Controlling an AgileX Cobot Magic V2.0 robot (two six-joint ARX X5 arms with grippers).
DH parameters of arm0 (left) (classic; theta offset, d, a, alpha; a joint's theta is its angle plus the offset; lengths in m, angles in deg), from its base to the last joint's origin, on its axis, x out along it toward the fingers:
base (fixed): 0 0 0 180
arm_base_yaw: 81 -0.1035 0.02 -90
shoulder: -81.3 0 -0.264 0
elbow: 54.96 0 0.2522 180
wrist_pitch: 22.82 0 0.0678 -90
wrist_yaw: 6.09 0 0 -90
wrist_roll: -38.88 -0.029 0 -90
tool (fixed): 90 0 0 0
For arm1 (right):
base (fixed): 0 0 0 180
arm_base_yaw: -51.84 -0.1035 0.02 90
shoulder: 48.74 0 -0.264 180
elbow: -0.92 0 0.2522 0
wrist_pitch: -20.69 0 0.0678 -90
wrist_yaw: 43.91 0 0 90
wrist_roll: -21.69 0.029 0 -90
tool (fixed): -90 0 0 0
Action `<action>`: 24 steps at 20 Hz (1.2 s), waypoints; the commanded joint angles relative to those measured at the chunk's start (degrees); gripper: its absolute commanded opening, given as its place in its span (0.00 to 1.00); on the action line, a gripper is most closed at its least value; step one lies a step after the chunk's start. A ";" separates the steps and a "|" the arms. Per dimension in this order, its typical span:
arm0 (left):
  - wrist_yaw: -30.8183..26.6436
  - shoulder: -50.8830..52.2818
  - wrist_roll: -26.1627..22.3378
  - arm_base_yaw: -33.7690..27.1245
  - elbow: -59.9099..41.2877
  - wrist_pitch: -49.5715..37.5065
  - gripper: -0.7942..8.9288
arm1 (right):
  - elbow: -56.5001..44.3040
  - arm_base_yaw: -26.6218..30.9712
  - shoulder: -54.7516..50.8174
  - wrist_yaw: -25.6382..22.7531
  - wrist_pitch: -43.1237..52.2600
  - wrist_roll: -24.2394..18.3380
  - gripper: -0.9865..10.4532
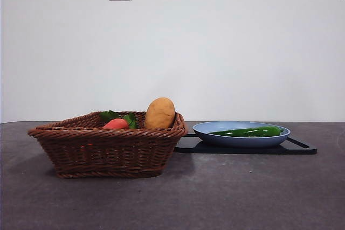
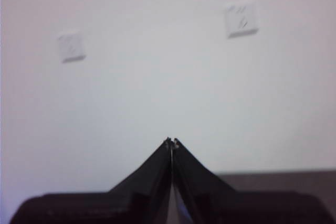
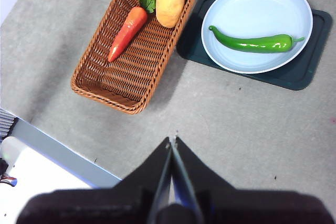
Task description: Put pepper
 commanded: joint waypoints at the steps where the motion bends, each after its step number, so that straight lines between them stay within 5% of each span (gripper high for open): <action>1: -0.35 4.31 -0.55 -1.66 -6.82 -0.50 0.09 | 0.92 -0.07 0.50 0.02 -0.87 0.35 0.10; 11: 0.44 18.25 5.90 -2.54 -30.10 -0.46 0.09 | 0.92 -0.07 0.50 0.02 -0.85 0.35 0.10; 24: 0.48 22.29 8.98 -2.54 -35.43 8.87 0.09 | 0.92 -0.09 0.50 0.04 -0.85 0.35 0.10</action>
